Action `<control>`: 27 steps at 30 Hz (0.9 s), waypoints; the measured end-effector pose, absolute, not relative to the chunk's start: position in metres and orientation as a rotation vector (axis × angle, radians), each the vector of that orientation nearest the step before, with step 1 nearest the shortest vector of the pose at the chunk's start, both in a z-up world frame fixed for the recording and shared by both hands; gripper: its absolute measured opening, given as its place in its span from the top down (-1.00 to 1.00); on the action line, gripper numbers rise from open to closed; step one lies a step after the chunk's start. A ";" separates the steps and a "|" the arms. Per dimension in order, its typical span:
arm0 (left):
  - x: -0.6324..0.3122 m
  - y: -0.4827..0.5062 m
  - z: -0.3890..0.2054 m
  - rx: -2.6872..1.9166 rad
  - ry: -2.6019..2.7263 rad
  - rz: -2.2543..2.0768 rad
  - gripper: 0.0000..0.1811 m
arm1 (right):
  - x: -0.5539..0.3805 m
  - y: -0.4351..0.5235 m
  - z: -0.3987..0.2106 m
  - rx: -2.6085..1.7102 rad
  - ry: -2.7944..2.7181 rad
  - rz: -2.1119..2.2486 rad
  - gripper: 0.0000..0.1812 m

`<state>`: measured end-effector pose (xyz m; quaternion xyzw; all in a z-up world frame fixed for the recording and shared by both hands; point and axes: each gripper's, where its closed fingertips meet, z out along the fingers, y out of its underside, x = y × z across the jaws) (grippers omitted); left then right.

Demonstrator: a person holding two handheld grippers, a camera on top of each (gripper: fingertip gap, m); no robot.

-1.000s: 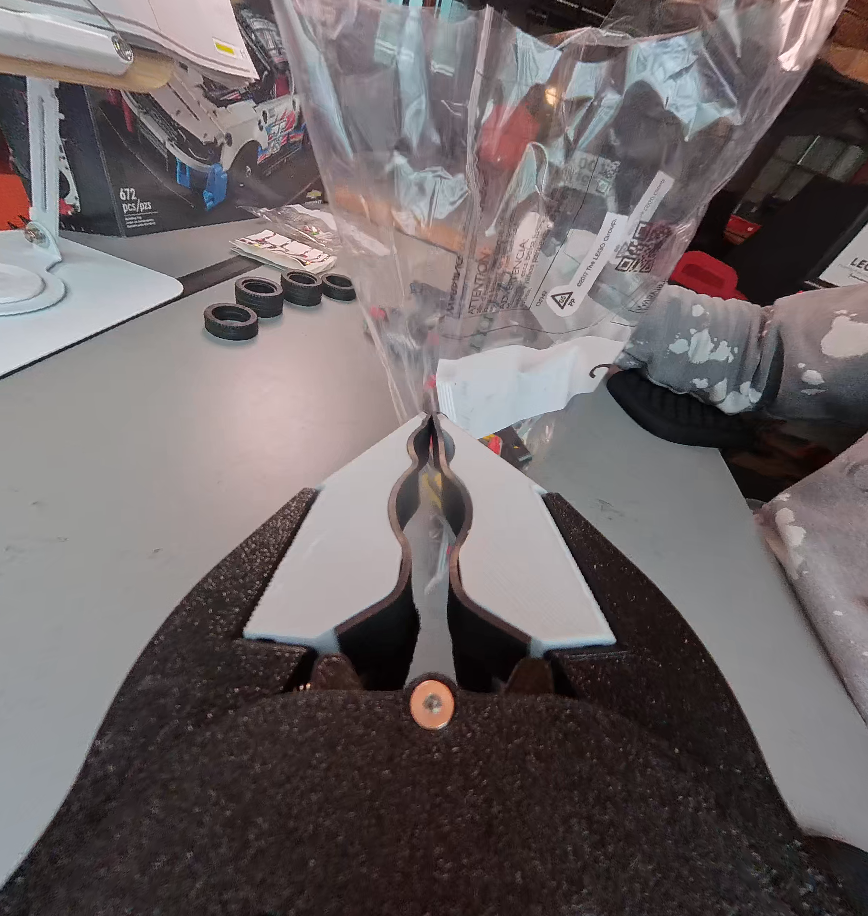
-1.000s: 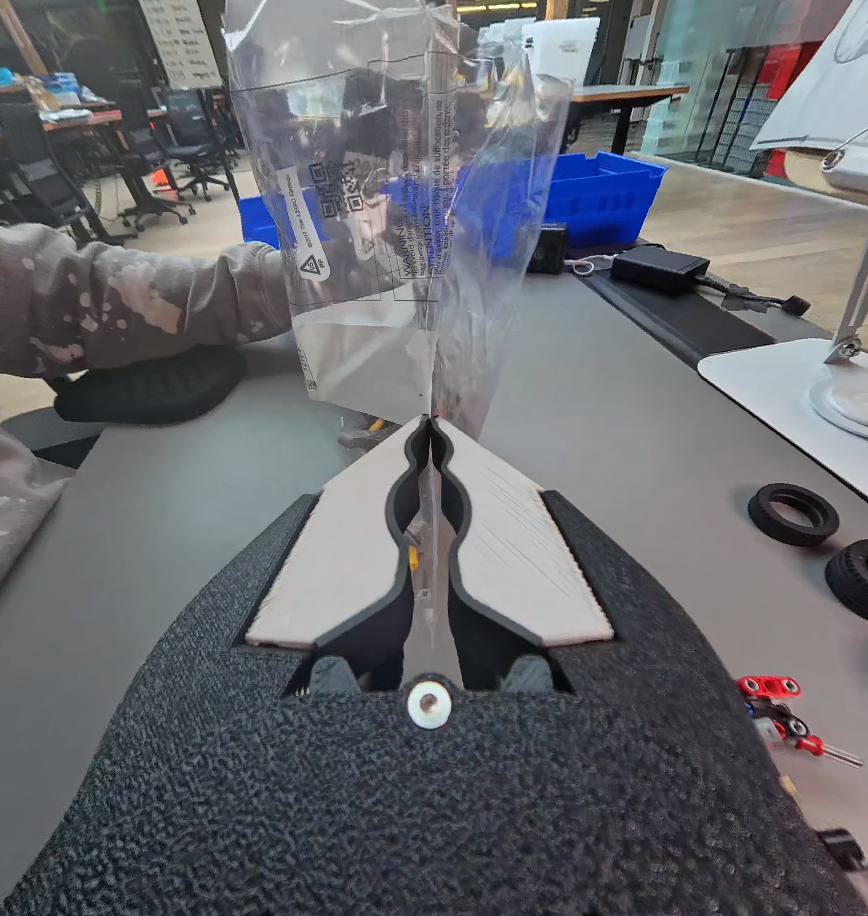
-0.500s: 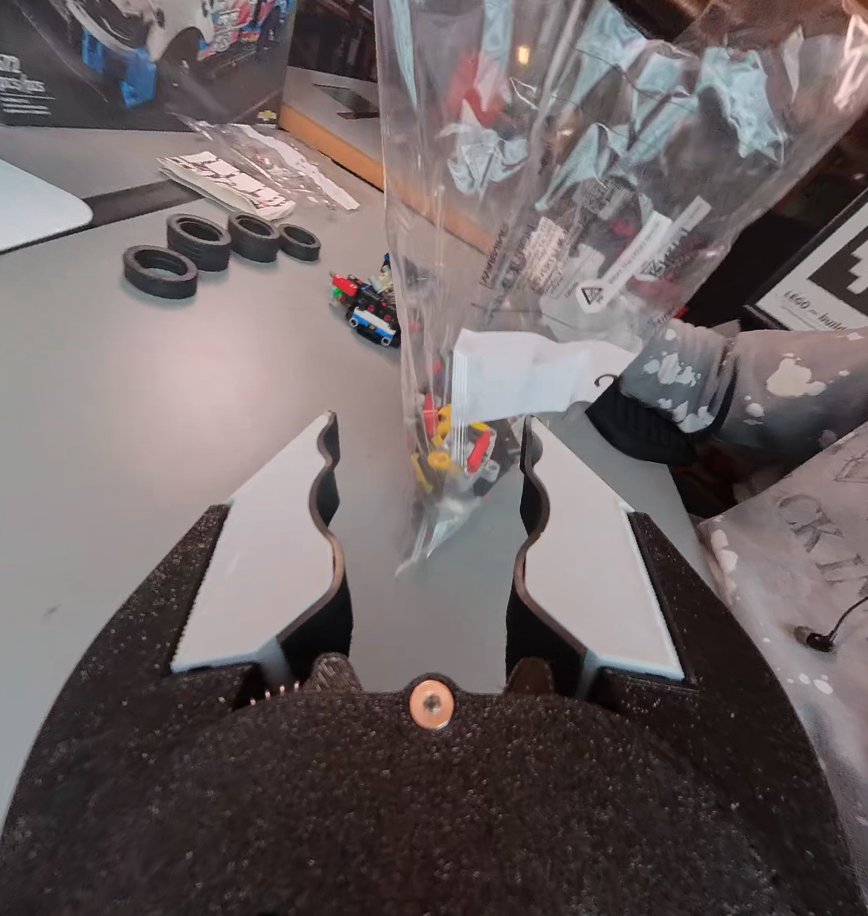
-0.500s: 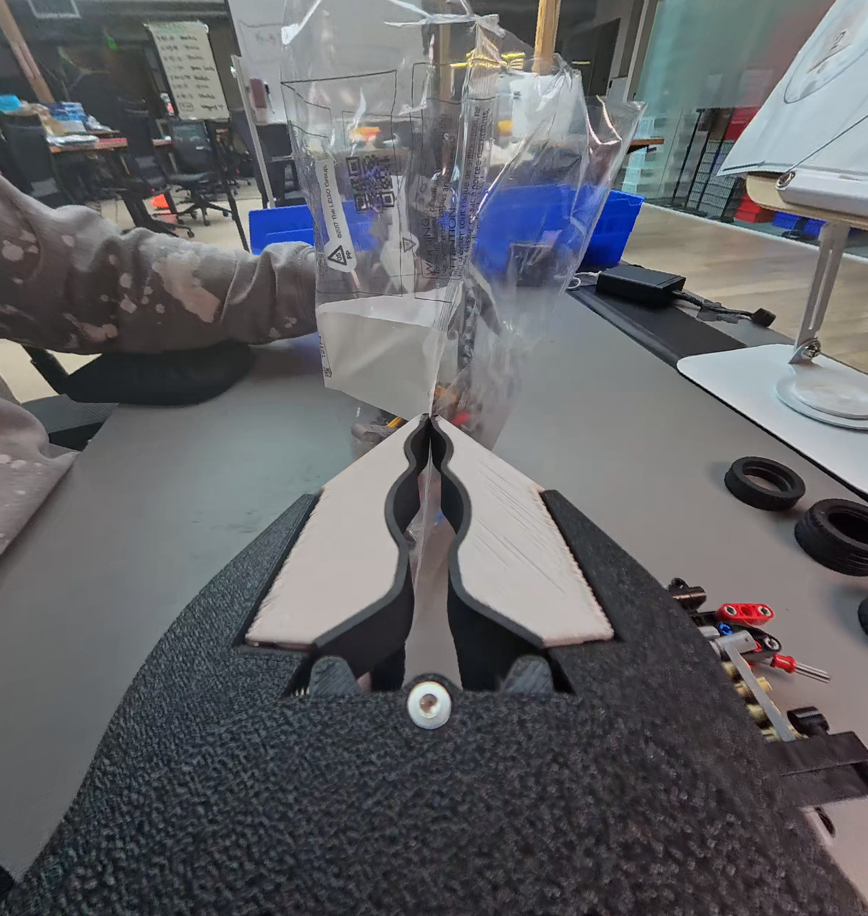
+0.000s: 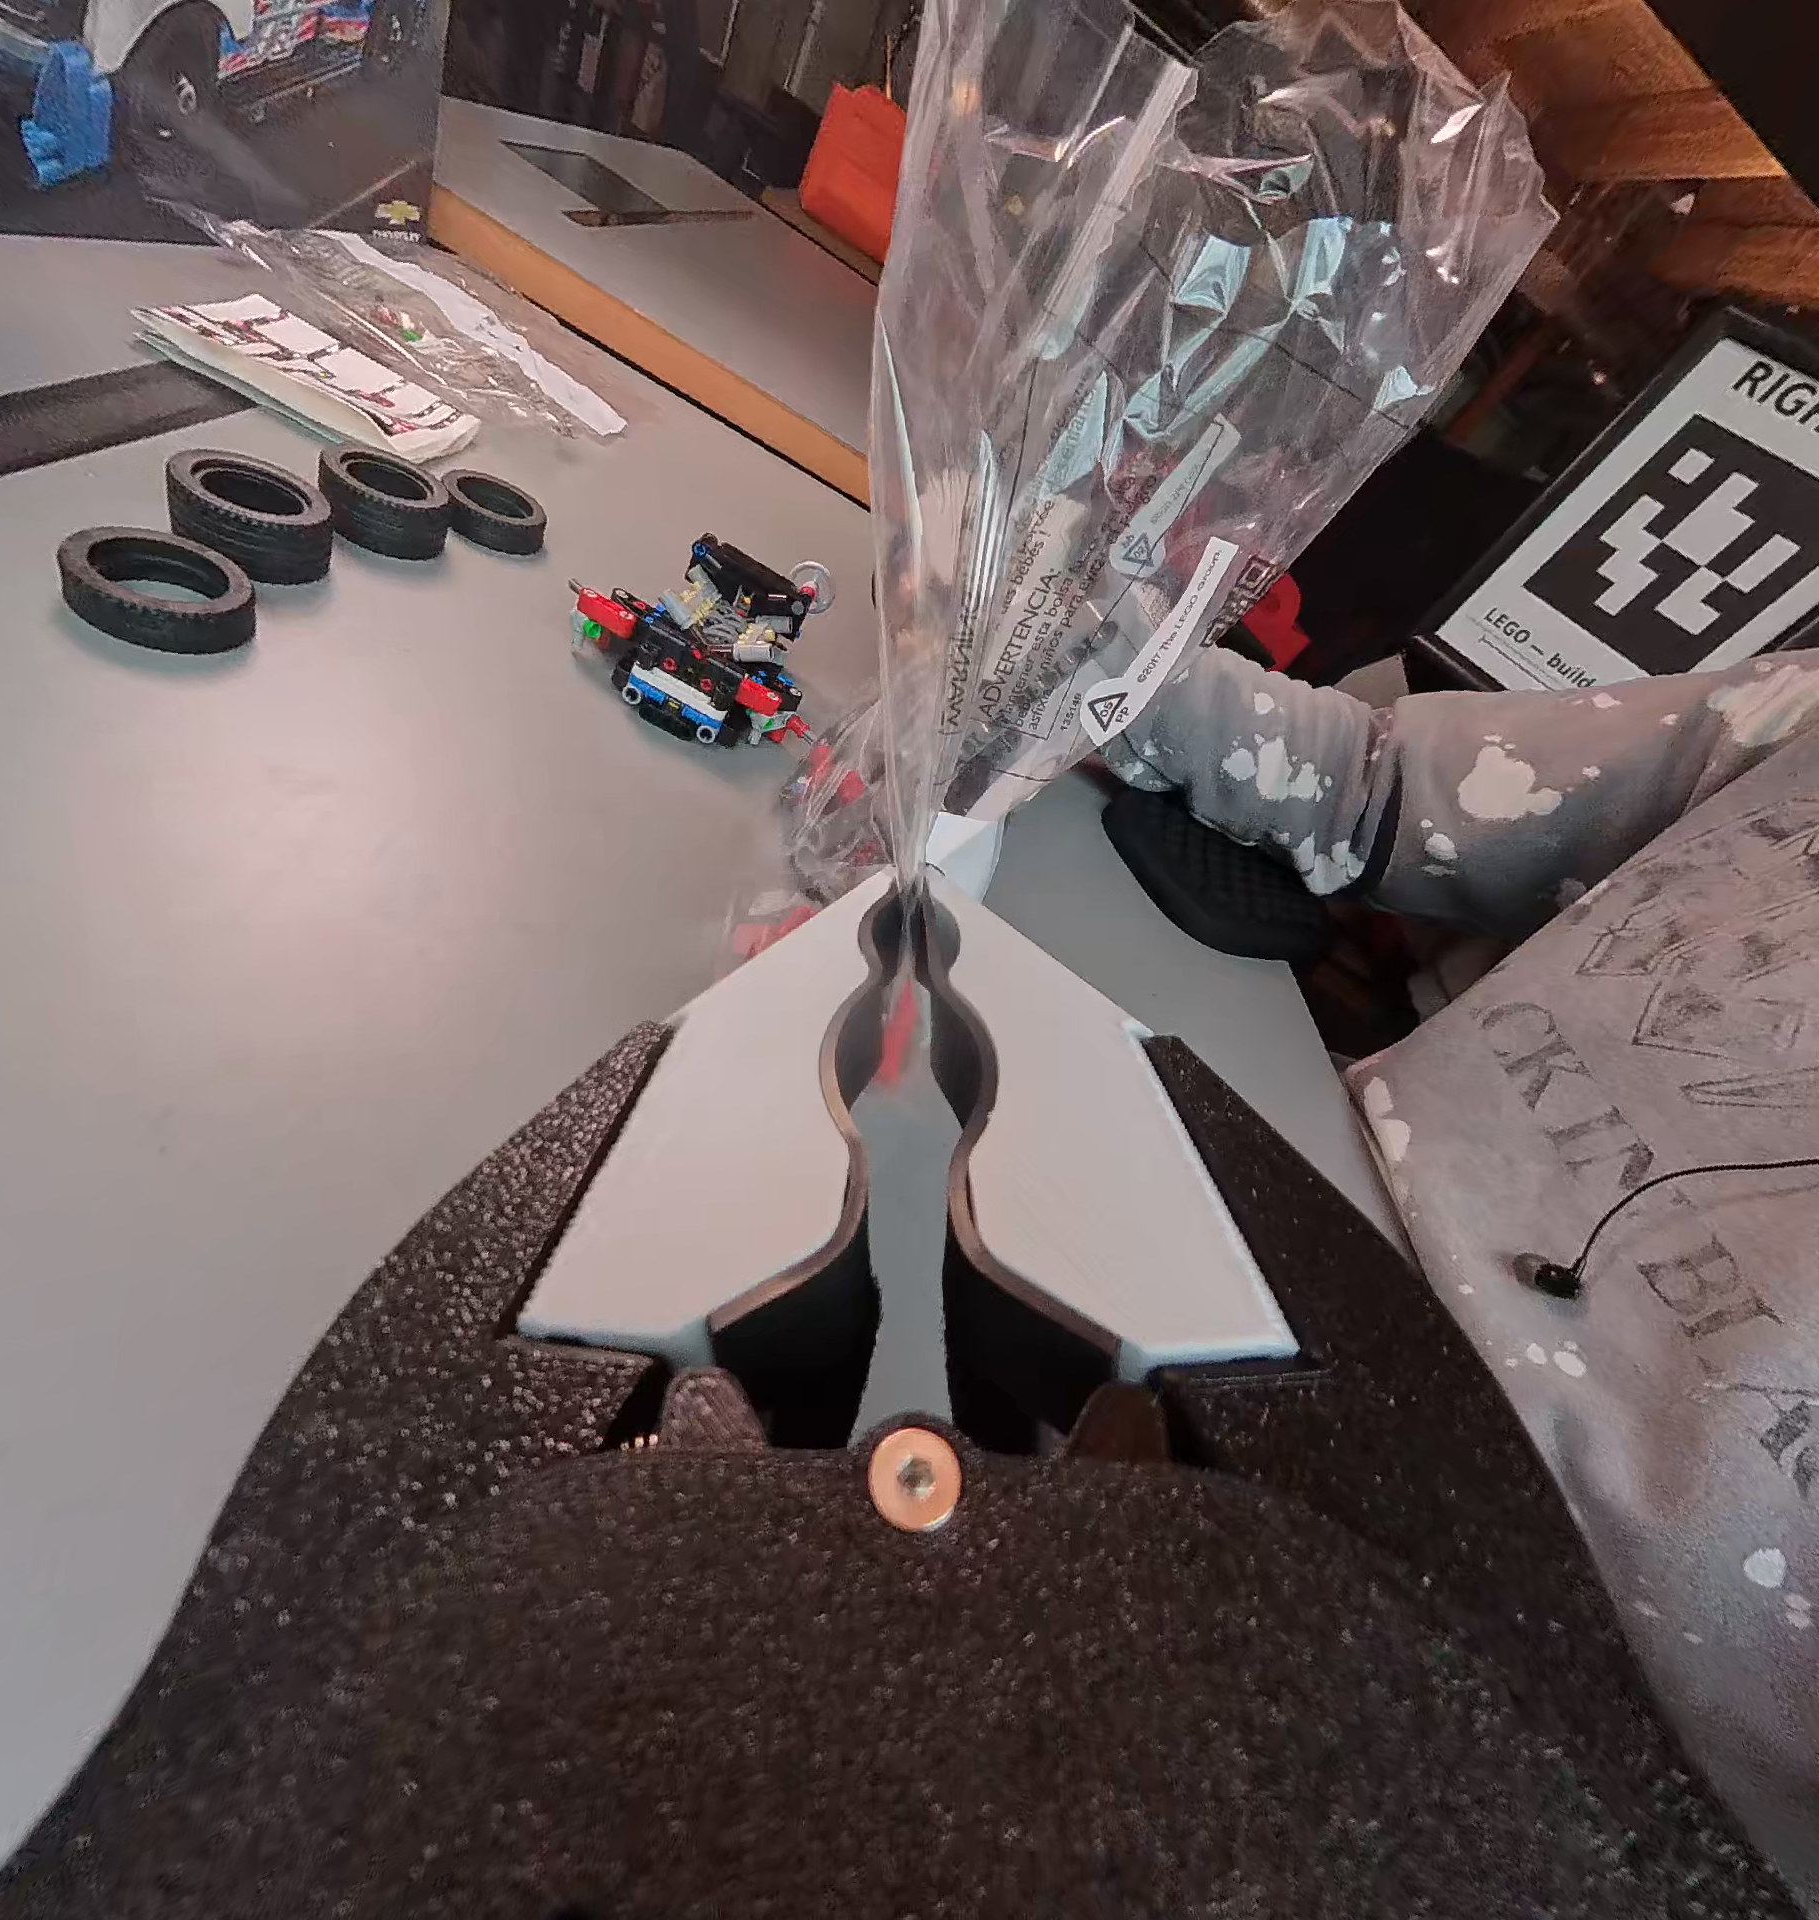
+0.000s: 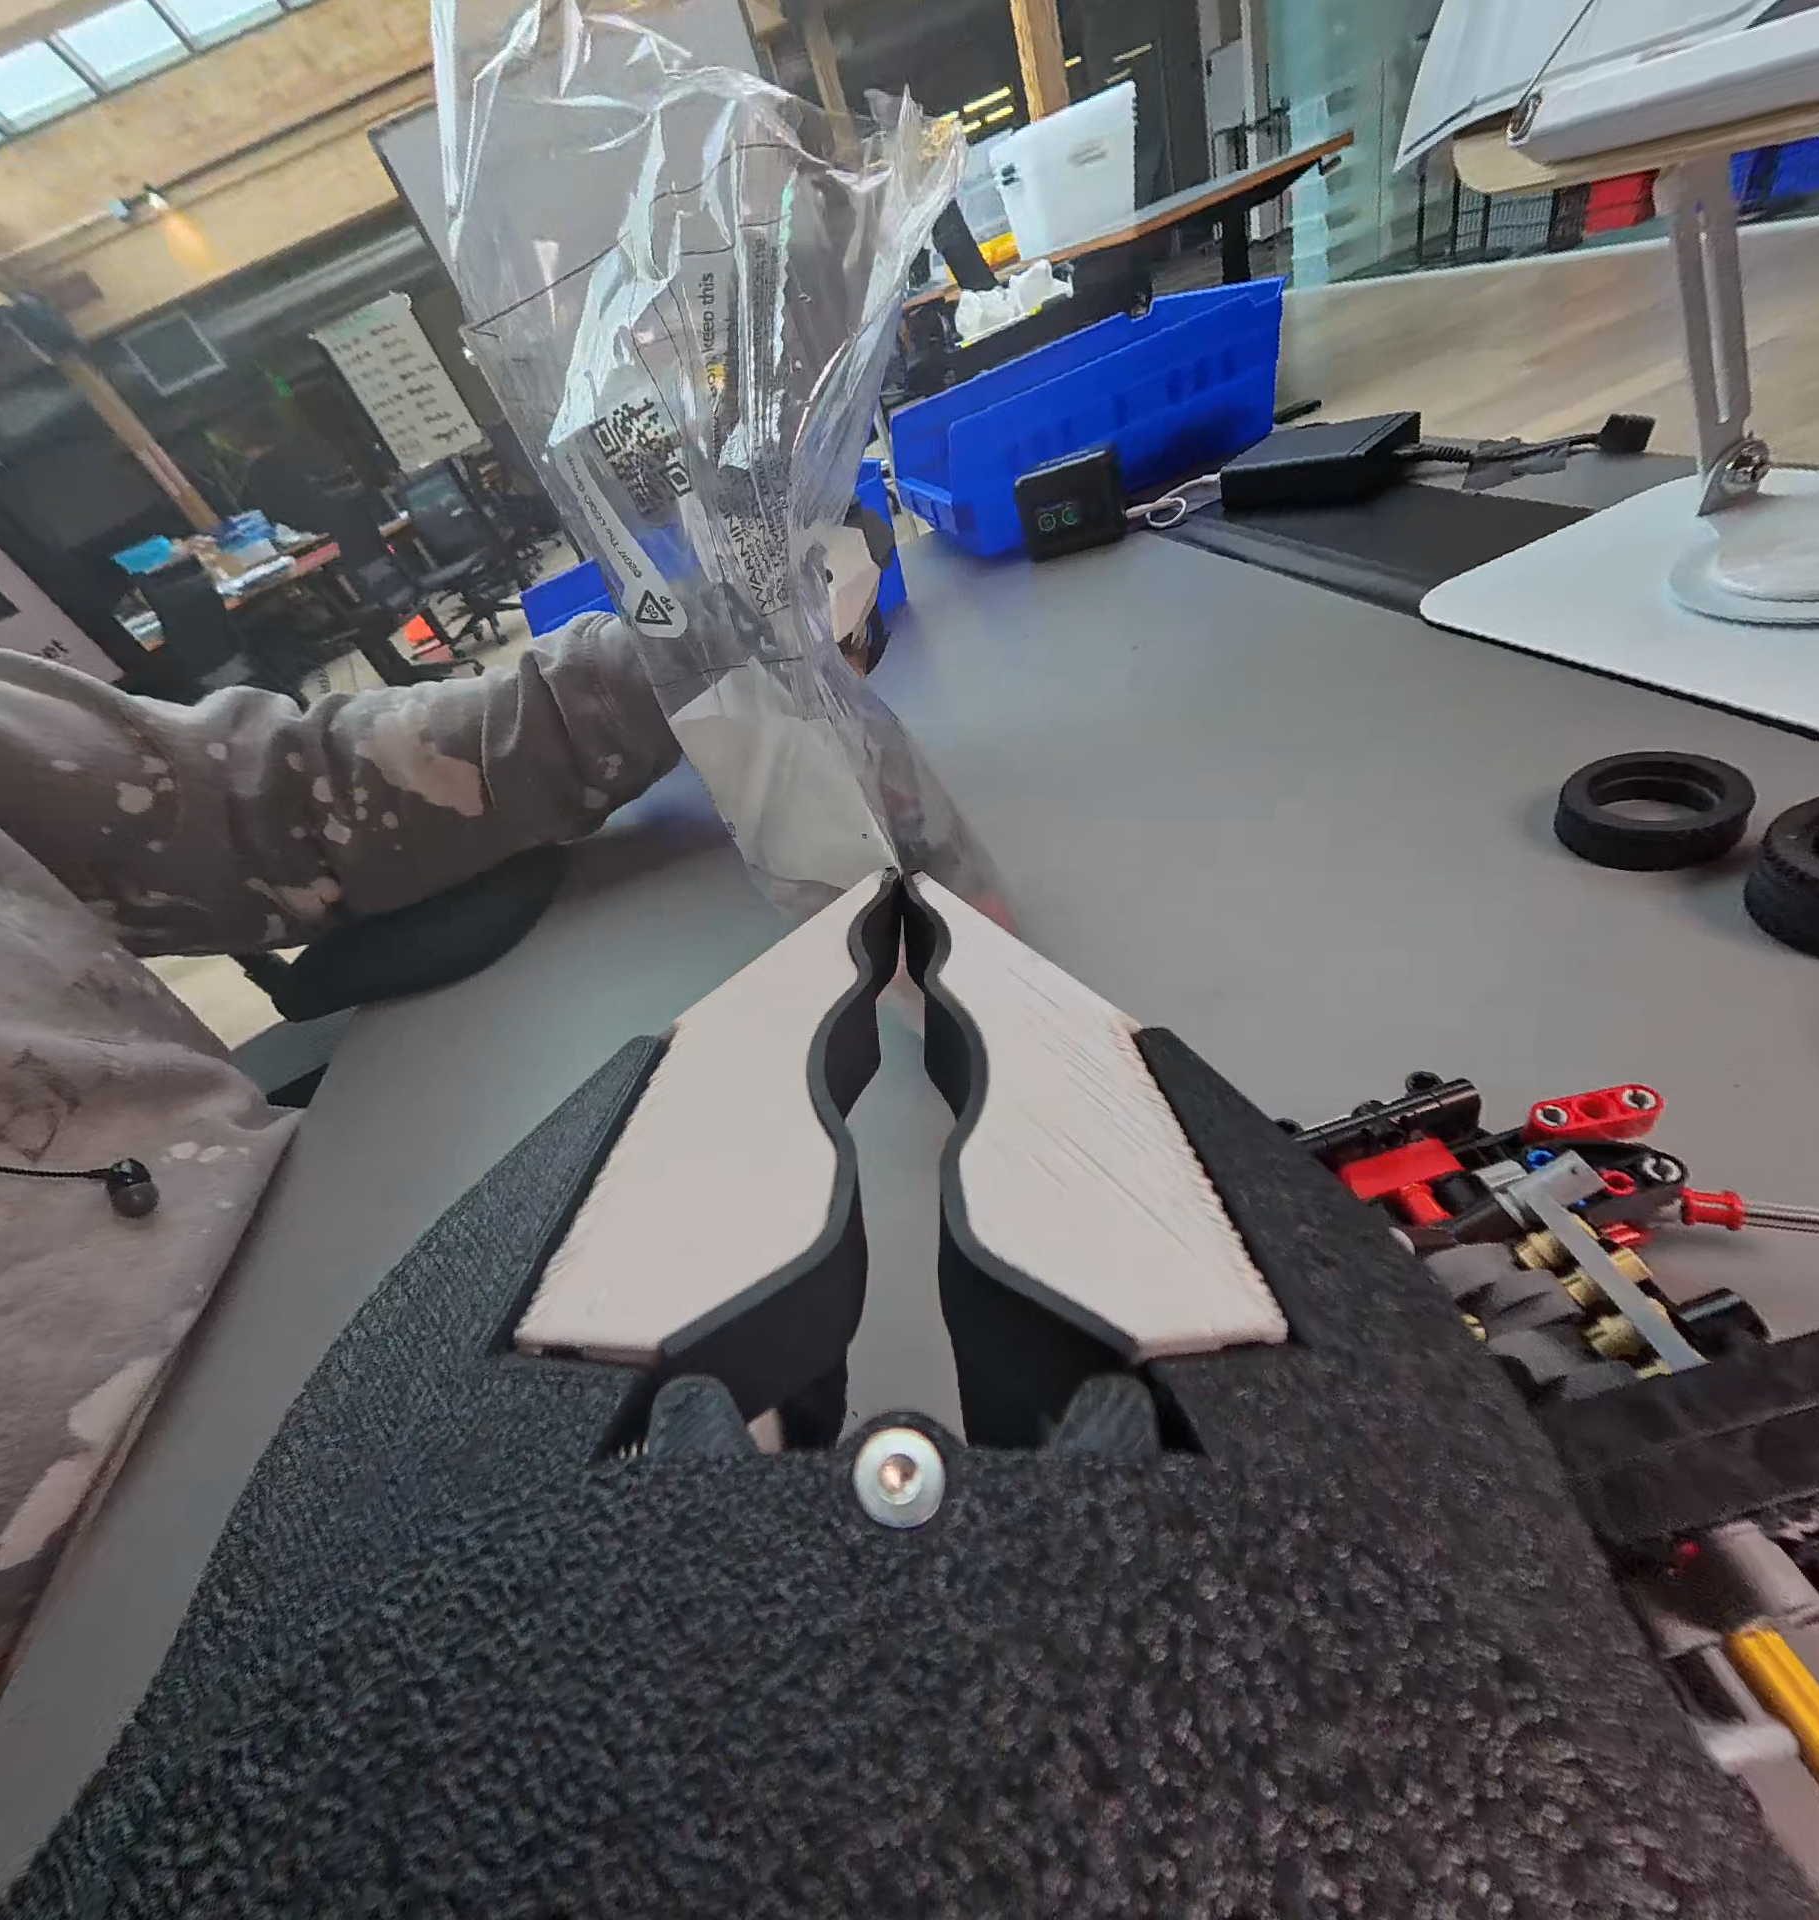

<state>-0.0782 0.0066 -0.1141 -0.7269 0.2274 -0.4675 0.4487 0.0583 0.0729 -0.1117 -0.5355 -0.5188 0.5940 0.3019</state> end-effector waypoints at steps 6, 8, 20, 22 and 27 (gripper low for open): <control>-0.071 -0.007 -0.108 -1.751 0.673 -1.117 0.99 | 0.060 0.047 -0.102 -1.314 -1.536 1.527 0.52; -0.069 -0.009 -0.107 -1.736 0.686 -1.113 0.95 | 0.052 0.040 -0.093 -1.258 -1.559 1.508 0.37; -0.073 -0.024 -0.078 -1.630 0.770 -0.972 1.00 | 0.048 0.036 -0.070 -1.218 -1.458 1.687 1.00; -0.073 -0.025 -0.088 -1.658 0.760 -0.995 0.99 | 0.051 0.030 -0.079 -1.255 -1.493 1.732 0.99; -0.067 -0.031 -0.084 -1.613 0.788 -1.007 0.98 | 0.050 0.023 -0.035 -1.127 -1.447 1.731 0.73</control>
